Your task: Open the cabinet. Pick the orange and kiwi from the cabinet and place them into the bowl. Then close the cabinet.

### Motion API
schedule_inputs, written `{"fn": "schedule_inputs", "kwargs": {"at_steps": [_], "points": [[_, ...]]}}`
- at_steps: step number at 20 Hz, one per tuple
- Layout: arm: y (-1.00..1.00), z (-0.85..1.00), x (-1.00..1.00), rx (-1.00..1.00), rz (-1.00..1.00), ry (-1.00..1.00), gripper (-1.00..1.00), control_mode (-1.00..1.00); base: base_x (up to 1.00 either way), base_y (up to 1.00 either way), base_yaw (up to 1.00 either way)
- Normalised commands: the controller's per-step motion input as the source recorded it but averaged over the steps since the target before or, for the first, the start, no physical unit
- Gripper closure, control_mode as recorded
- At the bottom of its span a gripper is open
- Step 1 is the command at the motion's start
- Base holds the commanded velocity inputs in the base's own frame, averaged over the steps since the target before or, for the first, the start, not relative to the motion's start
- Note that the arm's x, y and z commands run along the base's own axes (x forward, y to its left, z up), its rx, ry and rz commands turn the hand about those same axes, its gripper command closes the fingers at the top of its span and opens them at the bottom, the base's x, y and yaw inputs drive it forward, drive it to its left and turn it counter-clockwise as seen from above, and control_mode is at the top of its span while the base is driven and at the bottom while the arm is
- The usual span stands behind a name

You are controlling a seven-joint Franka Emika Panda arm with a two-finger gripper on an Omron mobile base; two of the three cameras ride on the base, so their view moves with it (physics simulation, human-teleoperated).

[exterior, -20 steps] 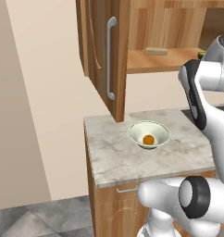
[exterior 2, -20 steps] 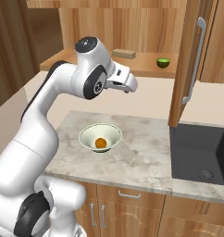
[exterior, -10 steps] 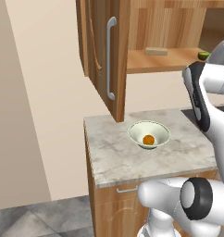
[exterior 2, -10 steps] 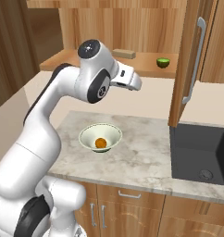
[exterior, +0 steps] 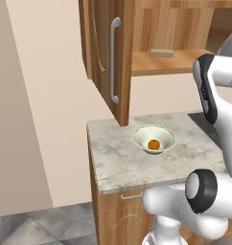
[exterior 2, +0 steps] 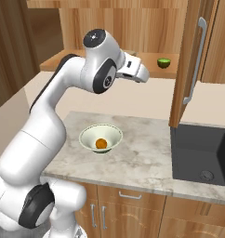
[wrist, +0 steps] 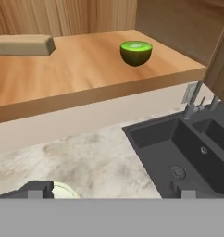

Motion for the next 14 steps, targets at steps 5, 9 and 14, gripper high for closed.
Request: {"fn": "schedule_inputs", "kwargs": {"at_steps": [5, 9, 14], "points": [[-0.17, 0.08, 0.28, 0.00, -0.05, 0.00, -1.00, -1.00, 0.00, 0.00, 0.00], [-0.17, 0.01, 0.33, 0.00, -0.04, 0.00, -1.00, -1.00, 0.00, 0.00, 0.00], [-0.19, 0.00, 0.31, 0.00, -0.03, -0.01, -1.00, -1.00, 0.00, 0.00, 0.00]]}}
